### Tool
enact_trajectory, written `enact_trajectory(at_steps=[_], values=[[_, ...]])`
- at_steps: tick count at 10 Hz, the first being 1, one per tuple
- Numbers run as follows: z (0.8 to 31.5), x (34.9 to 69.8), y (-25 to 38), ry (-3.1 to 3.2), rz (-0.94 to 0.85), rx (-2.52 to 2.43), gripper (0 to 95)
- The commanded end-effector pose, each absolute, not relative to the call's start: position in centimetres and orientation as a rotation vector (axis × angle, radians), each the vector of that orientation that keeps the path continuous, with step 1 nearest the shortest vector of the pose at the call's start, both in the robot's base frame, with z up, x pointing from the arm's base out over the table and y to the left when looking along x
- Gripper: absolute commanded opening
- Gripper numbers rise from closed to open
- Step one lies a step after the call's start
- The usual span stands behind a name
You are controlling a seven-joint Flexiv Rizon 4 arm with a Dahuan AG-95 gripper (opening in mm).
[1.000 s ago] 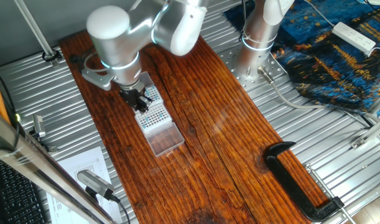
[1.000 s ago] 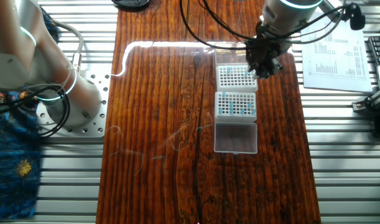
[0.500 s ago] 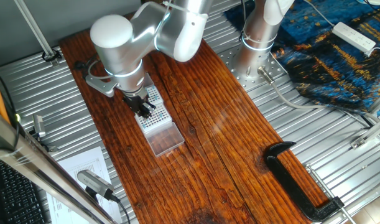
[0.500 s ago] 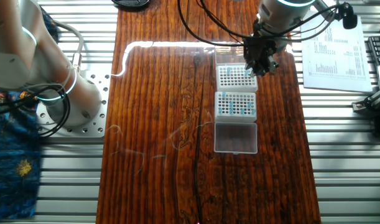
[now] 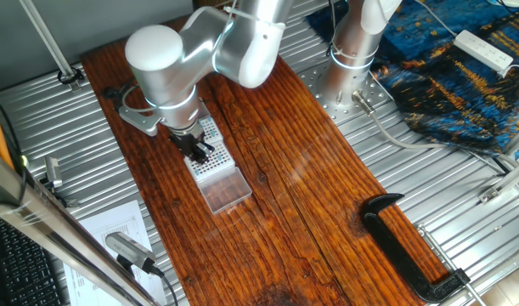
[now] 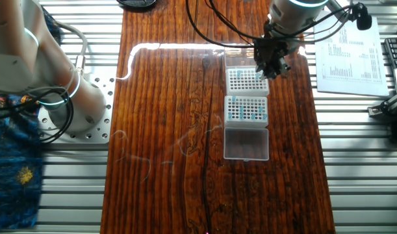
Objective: Transfer all medium pipette tips from one holder to another
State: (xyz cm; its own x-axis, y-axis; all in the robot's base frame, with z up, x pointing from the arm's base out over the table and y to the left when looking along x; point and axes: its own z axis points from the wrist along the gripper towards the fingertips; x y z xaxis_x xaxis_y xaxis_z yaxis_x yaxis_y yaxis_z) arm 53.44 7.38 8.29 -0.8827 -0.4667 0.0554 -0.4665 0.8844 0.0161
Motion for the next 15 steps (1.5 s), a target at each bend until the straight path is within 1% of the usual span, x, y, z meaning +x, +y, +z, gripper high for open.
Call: enact_trajectory(at_steps=[1,3,4,9,11,15], values=[[7.9,53.4,7.3,-2.997,0.001,0.739,19.0],[7.7,53.4,7.4,-2.999,0.001,0.734,19.0],[7.7,53.4,7.4,-3.0,0.003,0.731,0.0],[8.0,53.4,7.3,-2.999,-0.005,0.721,0.0],[8.7,53.5,7.3,-2.994,-0.009,0.721,0.0],[11.2,53.6,7.4,-2.985,-0.017,0.732,0.0]])
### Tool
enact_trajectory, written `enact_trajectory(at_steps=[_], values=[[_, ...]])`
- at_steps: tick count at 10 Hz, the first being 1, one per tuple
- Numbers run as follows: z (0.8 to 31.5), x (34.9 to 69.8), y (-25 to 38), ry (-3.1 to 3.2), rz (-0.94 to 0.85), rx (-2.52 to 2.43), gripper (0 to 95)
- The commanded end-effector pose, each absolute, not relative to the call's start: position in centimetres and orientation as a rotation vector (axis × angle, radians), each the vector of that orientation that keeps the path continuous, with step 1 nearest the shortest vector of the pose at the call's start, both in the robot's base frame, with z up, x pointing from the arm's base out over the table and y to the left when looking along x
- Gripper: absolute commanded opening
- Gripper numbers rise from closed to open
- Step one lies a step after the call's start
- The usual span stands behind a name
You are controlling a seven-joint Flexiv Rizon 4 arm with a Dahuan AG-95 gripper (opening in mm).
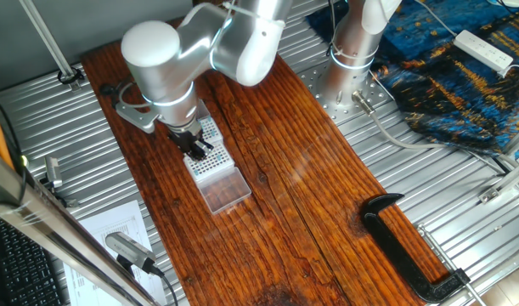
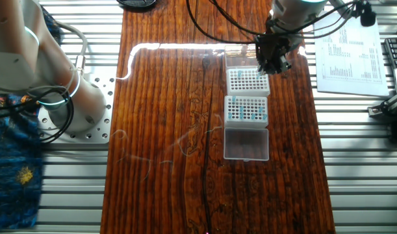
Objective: Transfer all medium pipette tips from one holder to another
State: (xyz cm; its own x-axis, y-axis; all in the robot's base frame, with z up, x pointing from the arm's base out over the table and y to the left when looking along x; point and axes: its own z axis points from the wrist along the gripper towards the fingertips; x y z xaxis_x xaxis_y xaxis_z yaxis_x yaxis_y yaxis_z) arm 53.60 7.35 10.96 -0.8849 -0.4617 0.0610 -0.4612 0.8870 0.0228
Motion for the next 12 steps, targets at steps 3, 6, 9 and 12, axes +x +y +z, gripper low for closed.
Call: enact_trajectory(at_steps=[3,6,9,12], values=[[14.1,53.3,7.5,-2.965,-0.017,0.749,0.0],[15.5,53.5,6.0,-2.913,-0.015,0.819,0.0],[16.0,53.1,3.3,-2.839,0.018,0.922,0.0],[14.8,51.7,1.6,-2.827,0.02,0.963,0.0]])
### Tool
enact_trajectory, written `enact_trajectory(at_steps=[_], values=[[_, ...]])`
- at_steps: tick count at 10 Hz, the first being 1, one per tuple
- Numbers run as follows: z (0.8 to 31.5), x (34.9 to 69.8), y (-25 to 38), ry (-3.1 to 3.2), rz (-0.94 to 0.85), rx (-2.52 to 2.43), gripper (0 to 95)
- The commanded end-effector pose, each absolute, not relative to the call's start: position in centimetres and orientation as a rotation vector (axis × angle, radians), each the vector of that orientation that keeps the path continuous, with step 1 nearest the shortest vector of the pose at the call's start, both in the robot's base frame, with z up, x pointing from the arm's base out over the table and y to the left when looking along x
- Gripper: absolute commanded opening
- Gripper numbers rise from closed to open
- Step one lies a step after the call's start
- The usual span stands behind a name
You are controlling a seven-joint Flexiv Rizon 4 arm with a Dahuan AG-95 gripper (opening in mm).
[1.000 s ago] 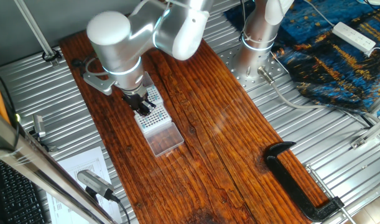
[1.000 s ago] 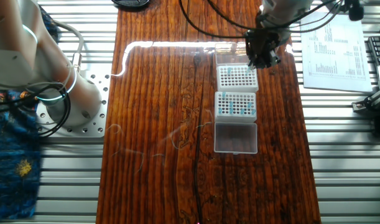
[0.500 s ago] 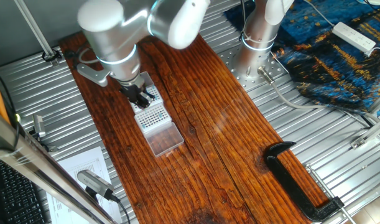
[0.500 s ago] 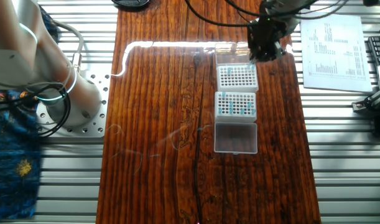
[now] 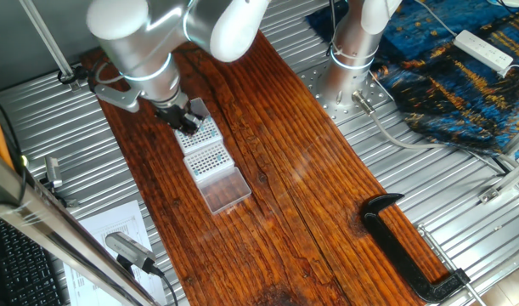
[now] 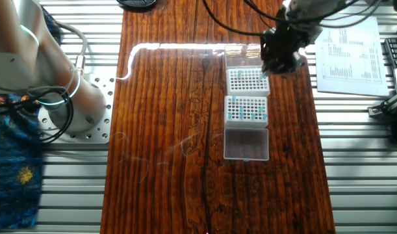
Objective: Transfer all medium pipette tips from one holder to another
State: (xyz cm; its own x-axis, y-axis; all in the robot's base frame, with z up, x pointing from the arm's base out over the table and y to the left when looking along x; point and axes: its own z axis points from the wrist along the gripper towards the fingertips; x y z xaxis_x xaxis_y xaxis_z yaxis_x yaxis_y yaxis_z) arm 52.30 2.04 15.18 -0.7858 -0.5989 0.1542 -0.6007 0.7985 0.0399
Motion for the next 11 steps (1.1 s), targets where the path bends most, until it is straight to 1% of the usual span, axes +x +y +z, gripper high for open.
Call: enact_trajectory(at_steps=[1,11], values=[[14.6,51.4,1.4,-2.824,0.023,0.97,0.0],[12.9,50.8,0.7,-2.814,0.036,0.996,0.0]])
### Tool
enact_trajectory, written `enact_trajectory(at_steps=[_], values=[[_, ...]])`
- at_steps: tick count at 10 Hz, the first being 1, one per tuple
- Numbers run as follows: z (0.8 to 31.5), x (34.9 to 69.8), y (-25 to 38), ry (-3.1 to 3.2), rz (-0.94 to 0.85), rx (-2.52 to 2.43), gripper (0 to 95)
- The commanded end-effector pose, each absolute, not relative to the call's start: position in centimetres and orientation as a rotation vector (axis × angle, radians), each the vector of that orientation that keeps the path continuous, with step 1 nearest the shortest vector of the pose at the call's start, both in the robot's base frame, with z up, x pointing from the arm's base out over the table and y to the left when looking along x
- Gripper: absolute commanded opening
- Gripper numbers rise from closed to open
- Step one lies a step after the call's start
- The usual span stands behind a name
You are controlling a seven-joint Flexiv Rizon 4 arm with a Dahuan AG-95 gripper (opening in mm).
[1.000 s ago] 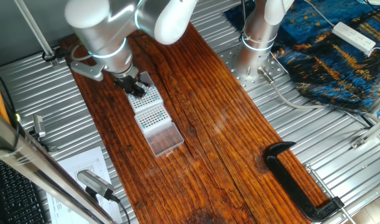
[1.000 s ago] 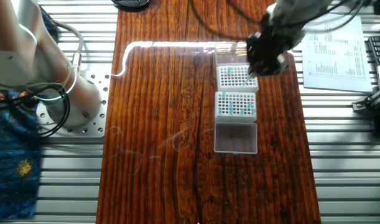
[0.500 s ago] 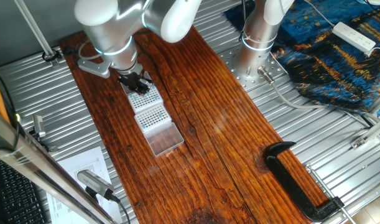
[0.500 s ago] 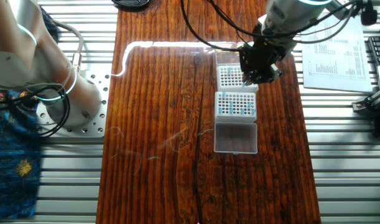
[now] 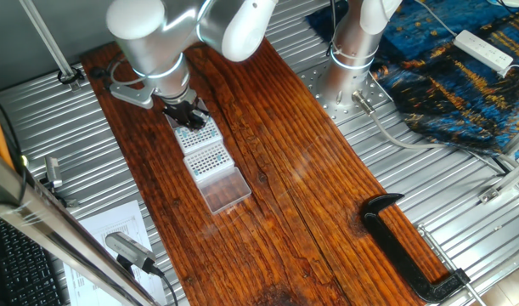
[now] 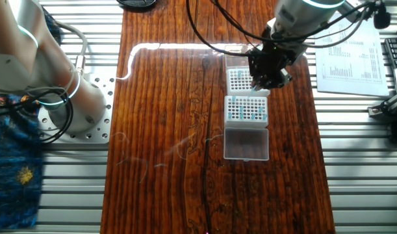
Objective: Transfer all medium pipette tips from one holder to another
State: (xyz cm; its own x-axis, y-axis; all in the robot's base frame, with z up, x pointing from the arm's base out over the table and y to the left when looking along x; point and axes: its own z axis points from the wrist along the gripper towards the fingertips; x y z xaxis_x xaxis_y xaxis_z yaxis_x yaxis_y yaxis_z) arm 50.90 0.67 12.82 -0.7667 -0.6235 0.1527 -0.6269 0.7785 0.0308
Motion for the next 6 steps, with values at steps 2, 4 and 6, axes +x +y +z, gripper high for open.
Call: enact_trajectory(at_steps=[2,4,6], values=[[12.65,50.64,0.63,-2.817,0.035,0.996,0.0],[12.58,50.64,0.62,-2.819,0.033,0.997,0.0],[12.41,50.66,0.6,-2.817,0.03,1.005,0.0]])
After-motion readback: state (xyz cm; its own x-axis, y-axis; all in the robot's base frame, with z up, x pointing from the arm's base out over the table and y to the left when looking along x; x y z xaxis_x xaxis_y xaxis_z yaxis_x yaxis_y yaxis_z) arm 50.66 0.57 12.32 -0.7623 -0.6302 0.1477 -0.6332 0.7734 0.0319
